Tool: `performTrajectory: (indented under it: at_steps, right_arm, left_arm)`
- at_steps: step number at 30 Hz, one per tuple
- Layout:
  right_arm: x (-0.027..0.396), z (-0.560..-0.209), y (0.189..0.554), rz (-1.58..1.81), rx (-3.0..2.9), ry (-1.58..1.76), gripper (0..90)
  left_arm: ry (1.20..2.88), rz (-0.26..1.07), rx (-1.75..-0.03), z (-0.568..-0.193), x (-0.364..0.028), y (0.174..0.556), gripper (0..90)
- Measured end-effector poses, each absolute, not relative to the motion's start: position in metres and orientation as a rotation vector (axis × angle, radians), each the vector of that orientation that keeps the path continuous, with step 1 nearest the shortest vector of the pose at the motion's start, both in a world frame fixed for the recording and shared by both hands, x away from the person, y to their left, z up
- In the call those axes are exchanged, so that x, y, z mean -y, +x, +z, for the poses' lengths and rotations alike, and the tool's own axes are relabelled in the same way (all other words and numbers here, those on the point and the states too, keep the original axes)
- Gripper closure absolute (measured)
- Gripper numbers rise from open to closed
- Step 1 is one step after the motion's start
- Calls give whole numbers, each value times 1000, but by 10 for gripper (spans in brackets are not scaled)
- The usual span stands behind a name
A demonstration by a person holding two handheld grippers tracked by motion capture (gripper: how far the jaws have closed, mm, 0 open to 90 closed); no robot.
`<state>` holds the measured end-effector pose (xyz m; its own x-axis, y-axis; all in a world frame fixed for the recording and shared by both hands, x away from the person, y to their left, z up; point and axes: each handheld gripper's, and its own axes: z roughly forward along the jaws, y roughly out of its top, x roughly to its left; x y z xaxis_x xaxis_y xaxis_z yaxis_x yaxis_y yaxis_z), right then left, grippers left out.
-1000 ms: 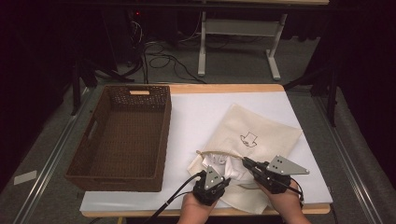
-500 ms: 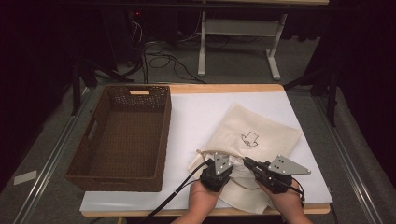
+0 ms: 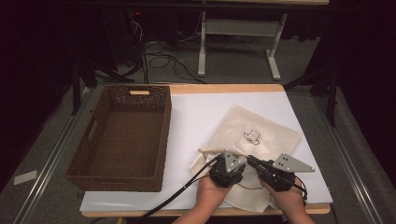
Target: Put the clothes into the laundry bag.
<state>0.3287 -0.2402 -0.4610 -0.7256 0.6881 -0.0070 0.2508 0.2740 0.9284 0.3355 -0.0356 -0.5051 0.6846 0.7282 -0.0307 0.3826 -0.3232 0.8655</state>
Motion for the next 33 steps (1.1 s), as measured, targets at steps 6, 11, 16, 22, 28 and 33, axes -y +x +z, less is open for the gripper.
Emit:
performTrajectory:
  at_steps: [6,11,16,22,28,33]
  right_arm:
    - [238,-461,328,1448,-2150,844,887]
    - [234,-461,328,1441,-2157,826,887]
    - [234,-462,328,1429,-2159,833,887]
    - [234,-462,328,1429,-2158,827,887]
    - [235,-462,328,1433,-2161,832,887]
    - [235,-462,328,1432,-2160,831,887]
  left_arm:
    - [1929,515,-970,-508,-6,324,254]
    - [1999,506,-1002,-517,-9,333,224]
    - [2049,495,-1045,-523,0,346,224]
    - [2079,460,-1020,-521,9,353,455]
    - [2110,462,-1007,-518,16,357,737]
    - [2124,451,-1007,-518,18,361,880]
